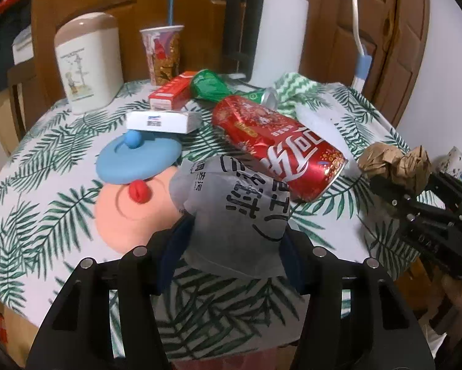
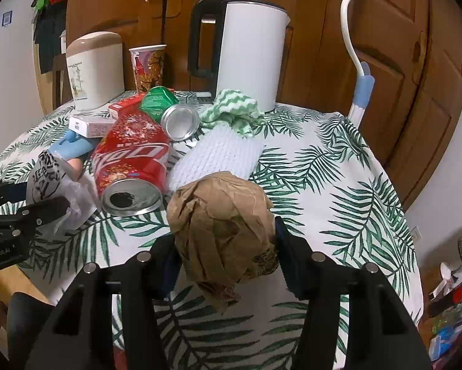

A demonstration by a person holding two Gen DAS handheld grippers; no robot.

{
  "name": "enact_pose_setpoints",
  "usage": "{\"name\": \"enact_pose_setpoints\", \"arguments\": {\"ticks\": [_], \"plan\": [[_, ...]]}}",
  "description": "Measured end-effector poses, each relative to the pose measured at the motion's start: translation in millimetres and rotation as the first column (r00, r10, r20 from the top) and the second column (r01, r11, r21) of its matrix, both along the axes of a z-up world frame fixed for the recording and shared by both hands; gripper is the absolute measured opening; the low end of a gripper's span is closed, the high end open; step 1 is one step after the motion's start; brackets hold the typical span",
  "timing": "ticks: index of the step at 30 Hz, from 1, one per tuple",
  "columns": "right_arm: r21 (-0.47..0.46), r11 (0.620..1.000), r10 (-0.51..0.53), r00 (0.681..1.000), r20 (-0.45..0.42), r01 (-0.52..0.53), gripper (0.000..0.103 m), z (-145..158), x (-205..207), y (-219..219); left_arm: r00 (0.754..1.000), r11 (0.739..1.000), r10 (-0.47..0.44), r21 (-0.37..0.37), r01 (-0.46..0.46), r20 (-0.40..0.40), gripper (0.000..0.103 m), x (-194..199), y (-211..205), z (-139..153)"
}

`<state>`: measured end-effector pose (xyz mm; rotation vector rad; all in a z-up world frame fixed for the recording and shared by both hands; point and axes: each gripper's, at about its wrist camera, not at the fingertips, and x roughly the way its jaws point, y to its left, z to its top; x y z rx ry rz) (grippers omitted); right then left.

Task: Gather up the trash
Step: 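Lower both held items into the pink-lined bin and open both tools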

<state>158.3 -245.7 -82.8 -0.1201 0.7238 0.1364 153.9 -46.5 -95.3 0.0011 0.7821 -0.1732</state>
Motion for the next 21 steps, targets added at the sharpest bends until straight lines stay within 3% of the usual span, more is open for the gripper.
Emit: {"name": "enact_pose_setpoints", "arguments": {"ticks": [8, 14, 21], "plan": [[0.016, 1.000, 0.018, 0.999, 0.029, -0.018, 0.053, 17, -29, 11, 0.999, 1.000, -0.021, 0.010, 0.020, 0.029, 0.055, -35, 10, 14], [0.049, 0.996, 0.065, 0.996, 0.057, -0.068, 0.054, 36, -79, 29, 0.998, 0.999, -0.042, 0.029, 0.041, 0.036, 0.055, -78, 18, 23], [0.094, 0.986, 0.133, 0.991, 0.032, -0.136, 0.054, 28, -137, 54, 0.999, 0.998, -0.044, 0.045, 0.044, -0.005, 0.055, -130, 35, 7]]}}
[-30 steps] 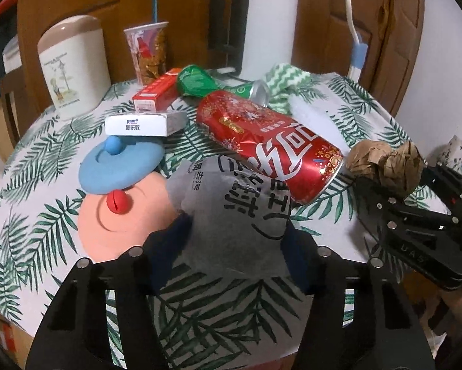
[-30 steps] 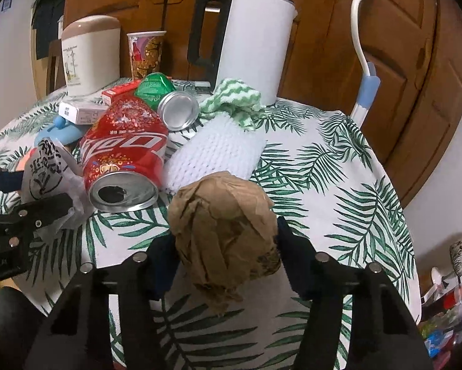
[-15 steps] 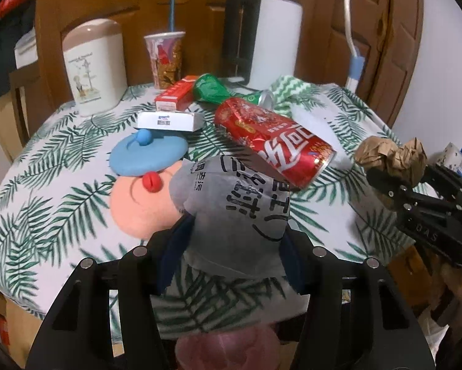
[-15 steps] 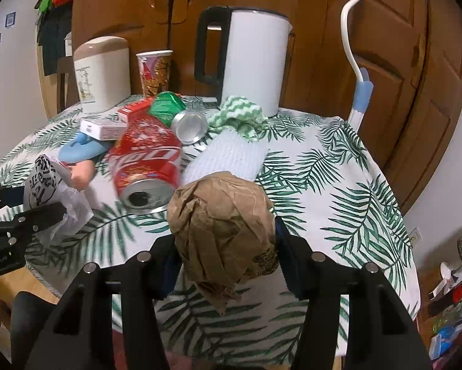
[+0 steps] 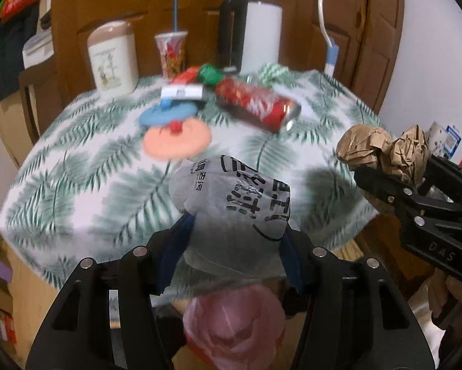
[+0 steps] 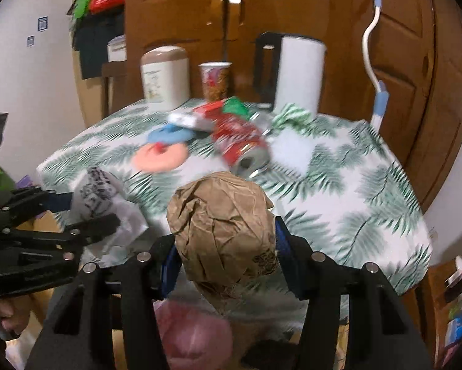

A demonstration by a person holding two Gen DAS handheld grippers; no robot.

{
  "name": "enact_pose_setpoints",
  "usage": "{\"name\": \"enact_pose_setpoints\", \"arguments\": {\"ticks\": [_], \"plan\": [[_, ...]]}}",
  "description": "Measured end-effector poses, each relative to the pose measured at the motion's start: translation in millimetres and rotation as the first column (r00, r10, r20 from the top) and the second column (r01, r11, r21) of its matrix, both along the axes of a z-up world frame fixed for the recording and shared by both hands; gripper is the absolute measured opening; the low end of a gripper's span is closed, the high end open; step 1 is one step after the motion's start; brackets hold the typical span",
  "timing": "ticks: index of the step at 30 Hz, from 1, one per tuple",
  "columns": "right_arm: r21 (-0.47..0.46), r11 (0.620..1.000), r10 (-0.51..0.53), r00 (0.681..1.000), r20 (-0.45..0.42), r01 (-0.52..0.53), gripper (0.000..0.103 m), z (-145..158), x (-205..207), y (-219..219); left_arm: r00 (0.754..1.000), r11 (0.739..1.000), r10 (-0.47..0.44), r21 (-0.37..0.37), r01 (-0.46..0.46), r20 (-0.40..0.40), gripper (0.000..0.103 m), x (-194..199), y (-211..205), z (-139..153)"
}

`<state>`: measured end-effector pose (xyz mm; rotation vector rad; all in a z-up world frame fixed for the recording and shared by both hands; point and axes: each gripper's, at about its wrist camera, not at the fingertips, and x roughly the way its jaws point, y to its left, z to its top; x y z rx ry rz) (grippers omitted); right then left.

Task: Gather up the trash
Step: 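Lower both held items into the pink-lined bin and open both tools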

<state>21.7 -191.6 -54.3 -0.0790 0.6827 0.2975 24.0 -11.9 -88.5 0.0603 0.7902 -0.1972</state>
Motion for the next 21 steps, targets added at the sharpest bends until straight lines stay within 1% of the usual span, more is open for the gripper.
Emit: {"name": "enact_pose_setpoints", "arguments": {"ticks": [2, 4, 5, 8, 10, 12, 13, 15, 16, 18, 19, 21], "plan": [[0.006, 1.000, 0.020, 0.999, -0.029, -0.020, 0.054, -13, -12, 8, 1.000, 1.000, 0.004, 0.007, -0.003, -0.027, 0.055, -10, 7, -13], [0.003, 0.999, 0.037, 0.997, -0.064, -0.037, 0.054, -30, -18, 15, 0.997, 1.000, 0.018, 0.011, -0.018, -0.074, 0.055, -20, 15, -36], [0.011, 0.999, 0.053, 0.993, -0.103, -0.052, 0.054, -45, -21, 20, 0.995, 1.000, 0.024, 0.012, -0.023, -0.092, 0.055, -23, 18, -44], [0.009, 0.997, 0.074, 0.983, -0.170, -0.073, 0.054, -78, -24, 30, 0.985, 0.999, 0.042, 0.021, -0.039, -0.165, 0.055, -29, 27, -81], [0.015, 0.995, 0.096, 0.969, -0.229, -0.095, 0.054, -107, -24, 36, 0.975, 0.998, 0.053, 0.033, -0.047, -0.215, 0.055, -30, 31, -109], [-0.003, 0.994, 0.106, 0.956, -0.273, -0.111, 0.054, -133, -24, 42, 0.964, 0.998, 0.053, 0.044, -0.043, -0.262, 0.055, -29, 34, -134], [-0.005, 0.993, 0.110, 0.951, -0.289, -0.116, 0.054, -141, -26, 45, 0.955, 0.997, 0.060, 0.057, -0.045, -0.290, 0.055, -27, 35, -150], [-0.008, 0.992, 0.117, 0.933, -0.339, -0.127, 0.054, -169, -23, 49, 0.935, 0.997, 0.061, 0.067, -0.040, -0.350, 0.055, -22, 38, -181], [-0.011, 0.991, 0.122, 0.919, -0.376, -0.137, 0.054, -186, -21, 52, 0.926, 0.997, 0.062, 0.073, -0.037, -0.373, 0.055, -21, 40, -193], [-0.021, 0.989, 0.125, 0.899, -0.420, -0.147, 0.054, -211, -19, 56, 0.902, 0.995, 0.067, 0.091, -0.031, -0.427, 0.056, -15, 42, -223], [-0.026, 0.988, 0.127, 0.889, -0.440, -0.154, 0.054, -222, -17, 58, 0.892, 0.995, 0.066, 0.095, -0.026, -0.447, 0.056, -12, 42, -233], [-0.039, 0.985, 0.129, 0.862, -0.490, -0.170, 0.054, -250, -13, 64, 0.868, 0.994, 0.067, 0.104, -0.018, -0.493, 0.056, -5, 41, -257]]}}
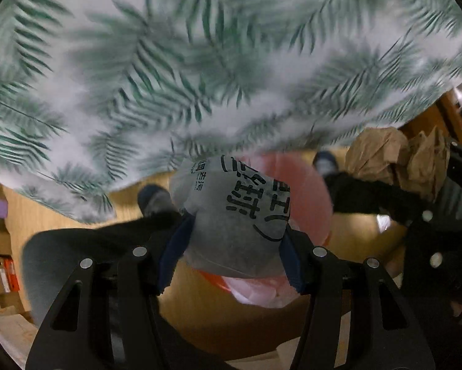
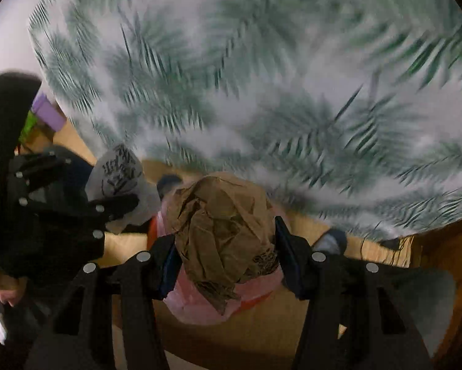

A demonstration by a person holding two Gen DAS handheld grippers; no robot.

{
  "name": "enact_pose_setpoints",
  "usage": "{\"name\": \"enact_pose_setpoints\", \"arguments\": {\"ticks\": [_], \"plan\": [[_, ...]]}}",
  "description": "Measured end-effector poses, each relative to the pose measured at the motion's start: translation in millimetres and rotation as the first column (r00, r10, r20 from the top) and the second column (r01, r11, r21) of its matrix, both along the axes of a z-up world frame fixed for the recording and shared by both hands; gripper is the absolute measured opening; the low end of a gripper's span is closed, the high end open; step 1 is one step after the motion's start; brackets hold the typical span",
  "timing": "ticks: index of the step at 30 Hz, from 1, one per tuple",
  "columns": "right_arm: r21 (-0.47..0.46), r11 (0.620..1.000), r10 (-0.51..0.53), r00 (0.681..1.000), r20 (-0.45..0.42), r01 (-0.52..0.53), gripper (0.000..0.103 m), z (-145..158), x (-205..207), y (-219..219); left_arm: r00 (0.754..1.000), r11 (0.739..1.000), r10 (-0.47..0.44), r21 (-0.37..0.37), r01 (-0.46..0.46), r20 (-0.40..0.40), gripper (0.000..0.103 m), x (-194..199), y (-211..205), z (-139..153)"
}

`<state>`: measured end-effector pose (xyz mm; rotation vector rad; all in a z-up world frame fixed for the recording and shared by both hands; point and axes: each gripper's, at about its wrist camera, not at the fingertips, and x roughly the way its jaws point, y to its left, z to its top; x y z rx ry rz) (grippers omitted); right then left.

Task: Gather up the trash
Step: 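Lower both held items into the pink-lined bin and open both tools, then raise both open tools back over the table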

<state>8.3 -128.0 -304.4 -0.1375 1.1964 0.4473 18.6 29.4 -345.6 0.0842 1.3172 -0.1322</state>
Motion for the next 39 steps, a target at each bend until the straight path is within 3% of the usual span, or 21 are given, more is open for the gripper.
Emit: {"name": "enact_pose_setpoints", "arguments": {"ticks": [5, 10, 17, 23, 25, 28, 30, 33, 36, 39], "plan": [[-0.029, 0.999, 0.027, 0.990, -0.140, -0.031, 0.054, -62, 4, 8, 0.995, 1.000, -0.003, 0.022, 0.005, -0.102, 0.056, 15, 0, -44], [-0.045, 0.997, 0.052, 0.974, -0.218, -0.063, 0.055, -100, 11, 19, 0.985, 0.999, -0.004, 0.038, 0.011, -0.172, 0.057, 27, 1, -81], [-0.064, 0.994, 0.067, 0.959, -0.277, -0.088, 0.065, -136, 22, 22, 0.977, 0.998, 0.010, 0.068, 0.005, -0.214, 0.067, 39, 2, -97], [-0.050, 0.997, 0.044, 0.959, -0.280, -0.061, 0.085, -149, 27, 17, 0.971, 0.996, 0.041, 0.090, -0.021, -0.237, 0.069, 47, 6, -112], [-0.051, 0.997, 0.035, 0.961, -0.274, -0.051, 0.095, -150, 27, 15, 0.968, 0.995, 0.048, 0.099, -0.025, -0.245, 0.074, 47, 7, -113], [-0.105, 0.992, 0.045, 0.968, -0.246, -0.073, 0.098, -151, 24, 14, 0.965, 0.997, 0.051, 0.065, -0.035, -0.258, 0.082, 47, 7, -115], [-0.159, 0.983, 0.059, 0.972, -0.228, -0.097, 0.098, -151, 21, 15, 0.964, 0.998, 0.052, 0.038, -0.044, -0.262, 0.098, 48, 8, -115], [-0.201, 0.974, 0.056, 0.975, -0.217, -0.101, 0.098, -147, 18, 11, 0.974, 0.998, 0.051, 0.041, -0.043, -0.221, 0.097, 47, 7, -109], [-0.266, 0.959, 0.043, 0.981, -0.192, -0.094, 0.098, -135, 18, 7, 0.988, 0.991, 0.019, 0.137, 0.002, -0.153, 0.097, 42, 2, -97], [-0.276, 0.956, 0.066, 0.990, -0.125, -0.099, 0.098, -113, 17, 3, 0.996, 0.987, -0.009, 0.162, 0.024, -0.091, 0.097, 35, -4, -70]]}}
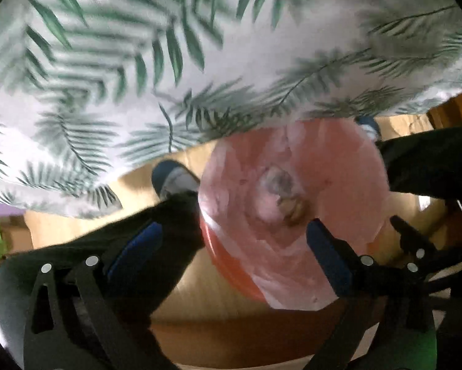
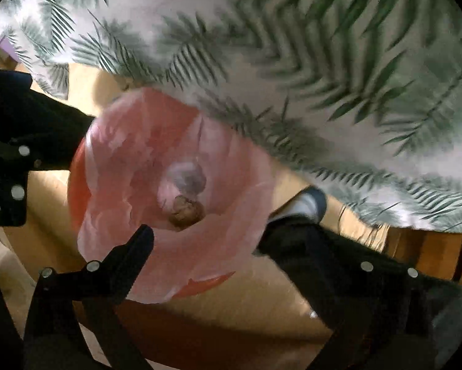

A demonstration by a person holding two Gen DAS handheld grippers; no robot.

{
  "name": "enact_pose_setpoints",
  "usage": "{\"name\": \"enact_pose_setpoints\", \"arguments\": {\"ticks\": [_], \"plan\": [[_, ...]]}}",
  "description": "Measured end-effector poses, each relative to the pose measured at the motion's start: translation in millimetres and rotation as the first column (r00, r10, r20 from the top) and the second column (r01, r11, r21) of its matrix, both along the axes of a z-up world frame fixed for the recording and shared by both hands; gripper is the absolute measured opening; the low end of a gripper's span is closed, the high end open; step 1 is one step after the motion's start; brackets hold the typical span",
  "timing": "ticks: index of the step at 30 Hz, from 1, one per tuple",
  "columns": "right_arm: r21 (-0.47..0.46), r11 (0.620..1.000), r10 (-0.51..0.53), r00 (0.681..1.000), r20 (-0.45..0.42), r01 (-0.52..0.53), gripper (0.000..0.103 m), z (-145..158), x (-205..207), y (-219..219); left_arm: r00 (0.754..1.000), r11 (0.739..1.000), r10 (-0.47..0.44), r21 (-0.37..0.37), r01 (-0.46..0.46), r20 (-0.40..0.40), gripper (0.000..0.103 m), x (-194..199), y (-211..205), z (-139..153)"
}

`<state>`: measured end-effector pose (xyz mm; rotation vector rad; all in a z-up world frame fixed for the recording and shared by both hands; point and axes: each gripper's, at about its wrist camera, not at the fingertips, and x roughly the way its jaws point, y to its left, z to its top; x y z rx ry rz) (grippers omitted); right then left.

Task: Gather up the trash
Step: 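Raise both open tools back over the table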

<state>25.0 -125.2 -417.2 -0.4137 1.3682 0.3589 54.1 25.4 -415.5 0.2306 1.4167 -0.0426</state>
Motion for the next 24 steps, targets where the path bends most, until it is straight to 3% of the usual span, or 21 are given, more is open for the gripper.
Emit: {"name": "enact_pose_setpoints", "arguments": {"ticks": [3, 6, 9, 11, 12, 15, 17, 19, 21, 24], "plan": [[0.013, 0.999, 0.036, 0.995, 0.098, -0.037, 0.098, 37, -10, -4, 0.995, 0.999, 0.036, 0.015, -0.038, 0.093, 0.097, -8, 3, 41], [-0.052, 0.997, 0.068, 0.988, 0.139, -0.061, 0.098, 71, -24, -6, 0.974, 0.998, 0.052, 0.012, -0.056, 0.222, 0.097, -23, 4, 101], [0.029, 0.999, 0.005, 0.972, 0.234, -0.012, 0.098, 124, -31, -20, 0.926, 0.999, 0.045, 0.003, -0.050, 0.375, 0.097, -35, 5, 171], [0.149, 0.989, -0.049, 0.959, 0.279, 0.008, 0.098, 168, -32, -33, 0.873, 0.999, 0.042, -0.028, -0.032, 0.486, 0.097, -40, 3, 225], [0.187, 0.982, -0.070, 0.950, 0.305, 0.012, 0.098, 188, -30, -39, 0.859, 0.999, 0.045, -0.036, -0.031, 0.510, 0.097, -40, 4, 238], [0.260, 0.966, -0.118, 0.905, 0.409, 0.009, 0.098, 249, -23, -50, 0.781, 0.997, 0.043, -0.073, 0.003, 0.623, 0.097, -32, 2, 302], [0.273, 0.962, -0.153, 0.856, 0.493, 0.015, 0.098, 285, -15, -54, 0.744, 0.999, 0.035, -0.055, 0.002, 0.668, 0.097, -19, -1, 328], [0.280, 0.960, -0.181, 0.803, 0.568, 0.018, 0.098, 318, -2, -58, 0.734, 0.998, 0.022, -0.059, 0.025, 0.679, 0.097, -1, -5, 343], [0.290, 0.957, -0.200, 0.773, 0.602, 0.022, 0.098, 335, 10, -59, 0.715, 0.998, 0.033, -0.063, 0.016, 0.699, 0.097, 24, -7, 354], [0.319, 0.947, -0.231, 0.739, 0.633, 0.022, 0.098, 356, 37, -61, 0.725, 0.995, 0.047, -0.099, 0.030, 0.687, 0.097, 52, -11, 355]]}}
